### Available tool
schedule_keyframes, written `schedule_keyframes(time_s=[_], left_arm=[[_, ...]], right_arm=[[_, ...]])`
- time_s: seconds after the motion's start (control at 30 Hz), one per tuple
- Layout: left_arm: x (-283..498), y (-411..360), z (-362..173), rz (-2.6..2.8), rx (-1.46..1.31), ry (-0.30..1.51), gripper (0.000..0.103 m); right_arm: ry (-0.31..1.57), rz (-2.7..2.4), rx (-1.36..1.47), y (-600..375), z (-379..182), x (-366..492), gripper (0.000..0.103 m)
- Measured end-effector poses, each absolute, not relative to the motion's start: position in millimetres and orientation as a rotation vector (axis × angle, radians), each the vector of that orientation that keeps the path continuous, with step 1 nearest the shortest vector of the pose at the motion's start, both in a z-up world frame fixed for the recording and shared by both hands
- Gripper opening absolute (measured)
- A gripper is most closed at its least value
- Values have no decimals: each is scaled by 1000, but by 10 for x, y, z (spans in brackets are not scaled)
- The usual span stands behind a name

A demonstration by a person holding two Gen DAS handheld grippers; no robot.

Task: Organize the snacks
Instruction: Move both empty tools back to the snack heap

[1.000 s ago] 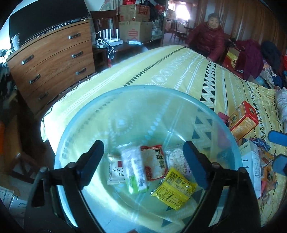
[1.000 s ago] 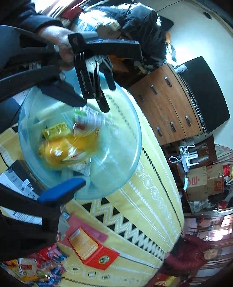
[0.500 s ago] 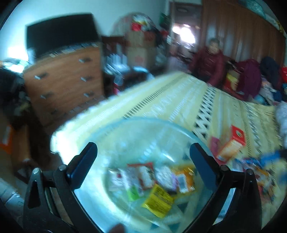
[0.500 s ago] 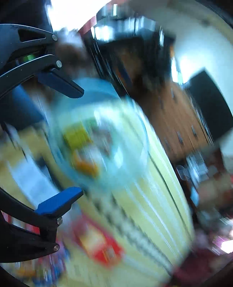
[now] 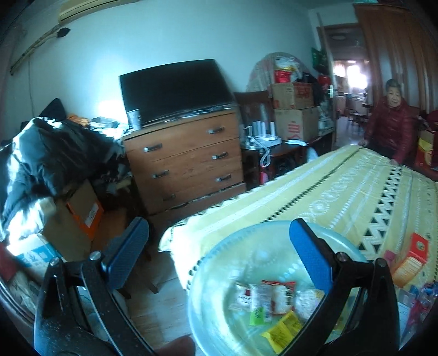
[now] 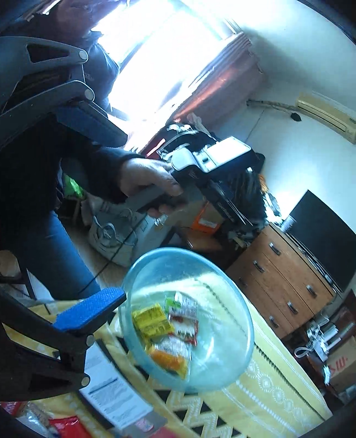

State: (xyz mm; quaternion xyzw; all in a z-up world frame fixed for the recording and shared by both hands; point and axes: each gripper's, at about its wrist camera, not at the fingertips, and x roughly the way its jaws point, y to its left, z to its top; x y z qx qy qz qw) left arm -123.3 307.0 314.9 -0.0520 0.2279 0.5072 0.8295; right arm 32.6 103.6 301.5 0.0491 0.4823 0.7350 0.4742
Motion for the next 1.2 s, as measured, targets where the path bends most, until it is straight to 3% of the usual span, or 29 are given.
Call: schedule_keyframes(time_s=[0.2,0.37,0.6,0.73,0.8,0.83,0.97,1.2], left_arm=[[-1051,2396,3206,785,-97,472,103],[-779,1329,3002,271,-39,480,103],[-258,-19,2139,-242,45,730,103],[7,-274,1378,-320,75,898,96],[82,-239,1071,-320,27,970,75],[142,-231,896,-286,25,1003,73],[223,-245,480,-244,67,1068,71],[420,-391,226,-226,166,1087,71]], right_arm=[[938,1338,83,167,2948,233,103],[834,822,132,-1243,2371,13,103],[997,325,205,-2695,1202,-429,103],[1024,305,287,-2898,884,-708,103],[1030,318,318,-2903,779,-775,103],[1029,324,323,-2893,725,-839,103],[1065,353,344,-2892,578,-838,103],[1064,372,345,-2814,530,-765,103]])
